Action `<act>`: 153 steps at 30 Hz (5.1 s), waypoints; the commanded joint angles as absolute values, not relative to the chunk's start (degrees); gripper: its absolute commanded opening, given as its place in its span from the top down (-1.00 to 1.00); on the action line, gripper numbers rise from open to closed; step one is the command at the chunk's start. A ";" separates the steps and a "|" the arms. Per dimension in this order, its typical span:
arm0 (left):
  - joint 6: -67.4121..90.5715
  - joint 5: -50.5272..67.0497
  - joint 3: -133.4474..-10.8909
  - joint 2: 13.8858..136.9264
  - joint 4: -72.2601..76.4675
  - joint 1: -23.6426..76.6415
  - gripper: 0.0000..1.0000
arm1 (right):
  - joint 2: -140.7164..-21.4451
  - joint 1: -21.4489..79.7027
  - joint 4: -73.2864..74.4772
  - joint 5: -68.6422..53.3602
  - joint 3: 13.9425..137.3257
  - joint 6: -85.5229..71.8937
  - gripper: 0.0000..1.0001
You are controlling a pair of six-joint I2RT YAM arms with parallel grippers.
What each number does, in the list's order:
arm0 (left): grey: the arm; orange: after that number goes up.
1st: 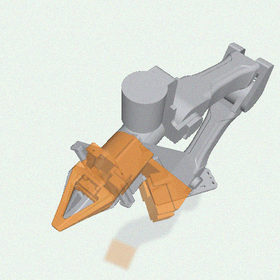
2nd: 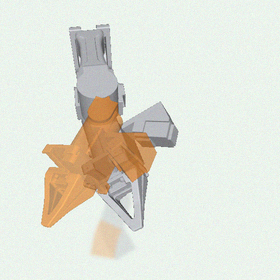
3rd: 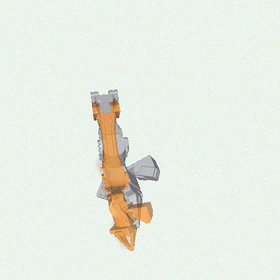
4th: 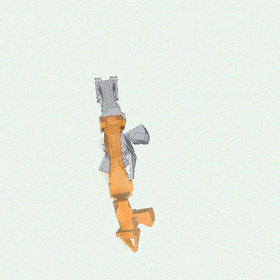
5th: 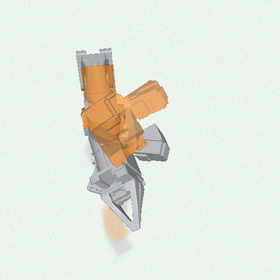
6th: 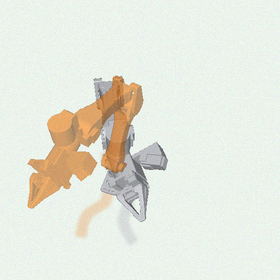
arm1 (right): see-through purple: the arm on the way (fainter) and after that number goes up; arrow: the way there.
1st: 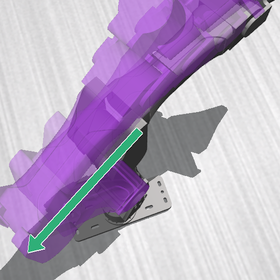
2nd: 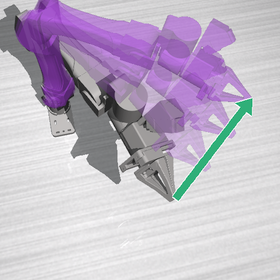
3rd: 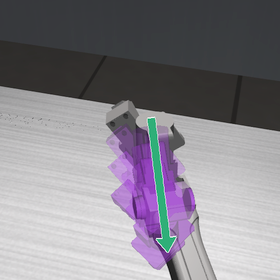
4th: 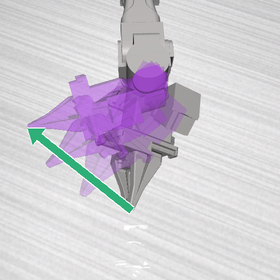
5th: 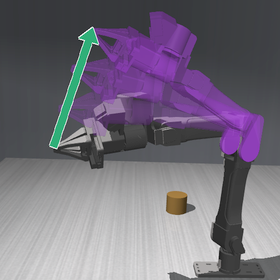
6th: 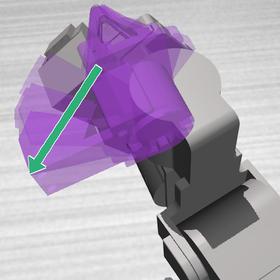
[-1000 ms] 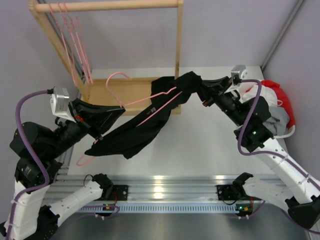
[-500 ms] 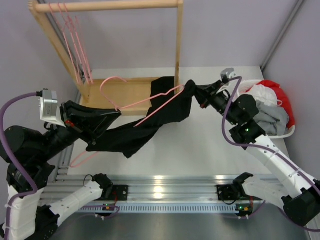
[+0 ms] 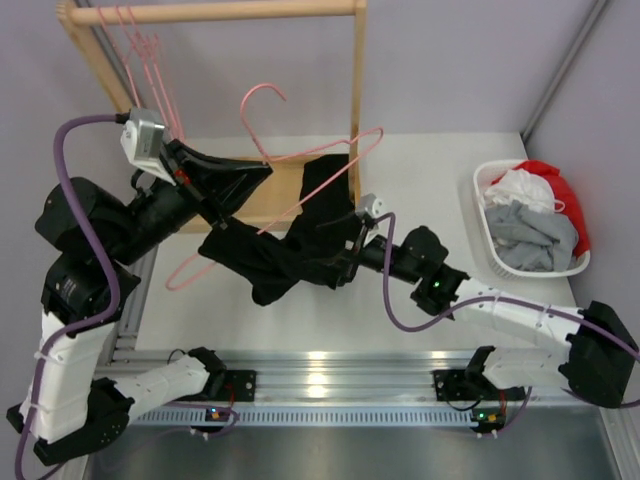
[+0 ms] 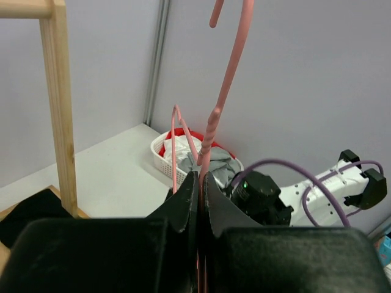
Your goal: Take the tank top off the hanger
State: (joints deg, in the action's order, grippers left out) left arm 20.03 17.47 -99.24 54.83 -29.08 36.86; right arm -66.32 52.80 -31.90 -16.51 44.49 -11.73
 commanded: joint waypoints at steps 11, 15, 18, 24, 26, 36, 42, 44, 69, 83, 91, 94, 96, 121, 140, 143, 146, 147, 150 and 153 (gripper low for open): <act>18.63 8.26 -113.28 64.07 -26.37 36.83 1.00 | -76.54 56.60 -70.82 -18.55 29.80 -11.26 -0.99; 19.86 9.93 -116.01 65.30 -26.37 36.83 1.00 | -82.94 57.04 -80.49 -16.00 28.13 -8.88 -0.99; 20.39 9.67 -117.07 65.57 -26.37 36.83 1.00 | -88.04 57.30 -86.39 -13.02 29.87 -7.47 -0.99; 21.53 9.93 -117.42 65.74 -26.28 36.83 1.00 | -96.75 59.40 -86.84 -13.54 39.10 -6.77 -0.99; 22.14 10.28 -117.42 65.92 -26.28 36.91 1.00 | -97.47 61.16 -82.74 -11.79 41.47 -3.35 -0.99; 23.55 9.85 -110.67 63.81 -19.88 36.83 1.00 | -94.49 66.88 -60.00 -6.40 52.03 -3.61 1.00; 24.96 6.95 -100.48 60.92 -7.15 36.83 1.00 | -90.53 69.34 -52.04 -11.92 52.03 -0.70 1.00; 25.75 5.98 -93.91 60.03 2.60 36.83 1.00 | -90.00 69.87 -48.97 -15.02 52.90 -1.67 1.00; 12.48 -17.31 -77.00 49.84 1.15 36.91 1.00 | -45.36 69.96 -14.77 25.73 48.85 6.56 1.00; 14.33 -16.52 -75.15 49.57 -4.83 36.83 1.00 | -61.68 42.14 -9.58 30.07 85.94 14.06 1.00; 13.97 -17.05 -74.18 48.60 -5.80 36.83 1.00 | -71.71 21.02 -6.50 19.78 107.03 7.74 1.00; 13.89 -16.88 -74.09 48.87 -6.06 36.83 1.00 | -76.97 15.58 -6.50 17.59 113.72 6.07 1.00; 13.80 -16.79 -73.92 49.04 -5.89 36.83 1.00 | -78.92 13.02 -6.50 17.23 116.62 4.22 1.00; 12.74 -17.40 -71.63 47.46 -6.85 36.83 1.00 | -73.46 -16.26 3.13 30.23 69.52 -36.62 1.00; 14.50 -15.29 -69.52 46.14 -7.65 36.83 1.00 | -89.73 -16.79 11.60 38.32 53.79 -55.46 1.00; 14.06 -15.82 -69.61 45.53 -8.17 36.83 1.00 | -89.74 -16.70 11.69 37.09 53.88 -55.11 1.00; 13.54 -16.61 -69.70 45.18 -8.79 36.83 1.00 | -86.23 -16.52 11.69 36.65 54.40 -53.53 1.00; 13.45 -16.79 -69.70 45.00 -8.70 36.83 1.00 | -84.31 -16.35 11.69 36.56 54.84 -52.66 1.00; 13.62 -16.70 -69.43 45.00 -8.70 36.83 1.00 | -80.61 -16.09 14.13 37.61 56.51 -51.07 0.86; 13.97 -16.61 -69.35 45.18 -8.61 36.83 1.00 | -78.67 -15.12 17.74 40.42 59.23 -49.93 0.49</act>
State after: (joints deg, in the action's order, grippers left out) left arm 13.80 -16.16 -69.73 45.50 -10.20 36.86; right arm -82.48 -15.86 13.13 36.91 54.85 -51.62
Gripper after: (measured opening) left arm 0.033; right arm 0.197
